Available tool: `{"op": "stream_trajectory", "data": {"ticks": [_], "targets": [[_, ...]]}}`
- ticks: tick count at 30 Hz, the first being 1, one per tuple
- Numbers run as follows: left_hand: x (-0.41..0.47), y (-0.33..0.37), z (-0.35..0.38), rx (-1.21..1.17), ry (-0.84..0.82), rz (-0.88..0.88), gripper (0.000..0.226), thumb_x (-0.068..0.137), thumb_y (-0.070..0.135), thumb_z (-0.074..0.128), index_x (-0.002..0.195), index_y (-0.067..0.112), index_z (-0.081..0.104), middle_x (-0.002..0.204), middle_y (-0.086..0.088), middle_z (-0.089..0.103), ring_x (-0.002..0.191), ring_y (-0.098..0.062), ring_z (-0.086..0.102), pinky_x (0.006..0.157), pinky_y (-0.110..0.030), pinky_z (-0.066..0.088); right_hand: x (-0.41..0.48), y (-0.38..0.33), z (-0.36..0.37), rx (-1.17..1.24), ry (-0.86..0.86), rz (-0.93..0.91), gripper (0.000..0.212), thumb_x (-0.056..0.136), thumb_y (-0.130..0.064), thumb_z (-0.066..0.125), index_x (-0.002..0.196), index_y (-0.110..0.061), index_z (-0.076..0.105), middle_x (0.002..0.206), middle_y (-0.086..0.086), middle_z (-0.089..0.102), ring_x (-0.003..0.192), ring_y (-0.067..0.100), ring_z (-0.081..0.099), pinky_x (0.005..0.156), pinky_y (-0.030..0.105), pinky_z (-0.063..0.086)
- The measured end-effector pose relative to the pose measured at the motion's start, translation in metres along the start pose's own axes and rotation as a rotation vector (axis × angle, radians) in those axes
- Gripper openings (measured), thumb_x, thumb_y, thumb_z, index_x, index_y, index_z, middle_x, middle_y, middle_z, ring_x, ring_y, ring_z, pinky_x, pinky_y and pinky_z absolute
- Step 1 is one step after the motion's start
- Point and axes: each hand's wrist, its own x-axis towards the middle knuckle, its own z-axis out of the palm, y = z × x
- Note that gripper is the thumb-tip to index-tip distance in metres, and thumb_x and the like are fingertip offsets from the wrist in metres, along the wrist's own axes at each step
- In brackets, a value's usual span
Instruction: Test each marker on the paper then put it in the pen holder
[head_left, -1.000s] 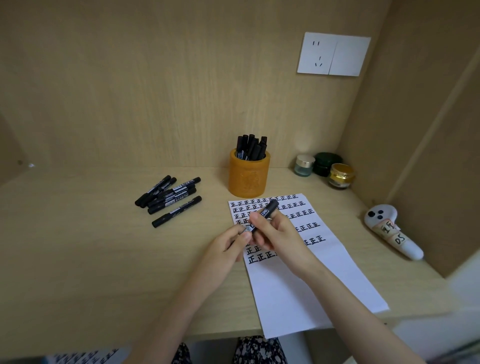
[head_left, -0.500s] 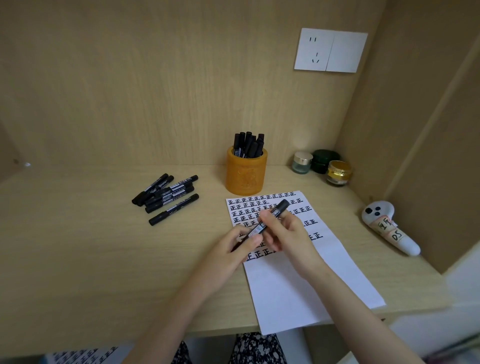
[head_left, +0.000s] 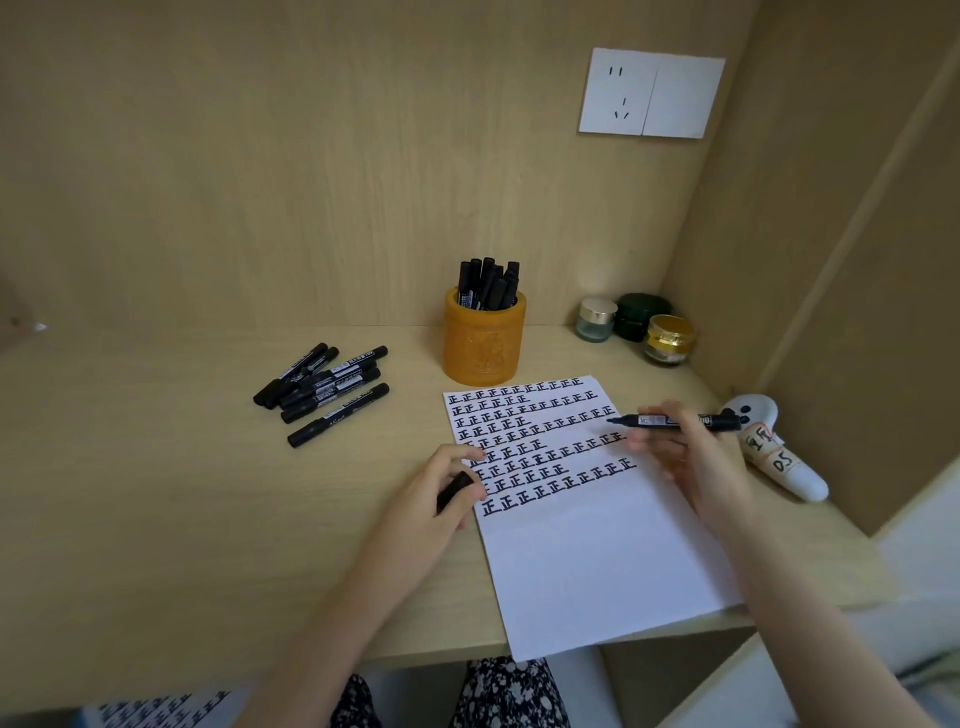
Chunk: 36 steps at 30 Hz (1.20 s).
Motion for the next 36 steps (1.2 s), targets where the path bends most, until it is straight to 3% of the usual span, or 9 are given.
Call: {"op": "stream_trajectory", "data": {"ticks": [3,5,8,16,31,36], "targets": [[-0.001,-0.002,0.002,-0.026,0.008,-0.024,0.025,0.089,0.024,0.06,0.102,0.045,0.054,0.092,0.014,0.066,0.068,0.001,0.059,0.08,-0.032,0.05,0.001,0.003,-0.001,-0.161,0.12,-0.053,0.038,0.079,-0.041,0.074,0.059,-0.014,0.057,0.053,0.0,0.056,0.044,0.009,0.042,0.046,0.021,0.031],[-0.001,-0.002,0.003,-0.028,0.011,-0.036,0.024,0.089,0.021,0.061,0.102,0.041,0.055,0.093,0.019,0.068,0.07,0.002,0.06,0.08,-0.032,0.051,0.003,0.007,-0.001,-0.151,0.191,-0.085,0.044,0.077,-0.036,0.077,0.051,-0.018,0.046,0.042,-0.008,0.045,0.041,0.009,0.038,0.051,0.024,0.033],[-0.001,-0.003,0.003,-0.022,0.015,-0.047,0.024,0.088,0.018,0.063,0.104,0.035,0.057,0.093,0.02,0.069,0.073,0.0,0.063,0.078,-0.03,0.053,0.003,0.01,0.0,-0.129,0.243,-0.103,0.042,0.082,-0.03,0.073,0.053,-0.016,0.046,0.038,-0.007,0.042,0.038,0.008,0.039,0.053,0.027,0.033],[-0.001,-0.008,0.004,0.032,0.013,-0.074,0.022,0.086,0.025,0.064,0.105,0.036,0.059,0.095,0.021,0.069,0.075,0.001,0.065,0.078,-0.026,0.055,0.012,0.02,-0.003,-0.175,0.309,-0.096,0.028,0.085,-0.012,0.062,0.062,-0.014,0.046,0.059,0.004,0.047,0.051,0.014,0.043,0.057,0.028,0.035],[-0.002,-0.012,0.004,0.032,0.022,-0.075,0.02,0.087,0.023,0.064,0.101,0.037,0.06,0.094,0.02,0.07,0.073,-0.002,0.065,0.081,-0.032,0.055,0.016,0.026,-0.005,-0.248,0.292,-0.133,0.026,0.083,-0.011,0.062,0.061,-0.011,0.048,0.059,0.007,0.049,0.053,0.017,0.043,0.057,0.029,0.035],[-0.001,-0.011,0.004,0.037,0.018,-0.072,0.02,0.087,0.024,0.064,0.102,0.035,0.06,0.095,0.019,0.07,0.072,0.0,0.065,0.08,-0.029,0.055,0.017,0.026,-0.004,-0.288,0.282,-0.161,0.029,0.085,-0.013,0.063,0.059,-0.009,0.05,0.056,0.007,0.049,0.042,0.005,0.043,0.056,0.027,0.037]]}}
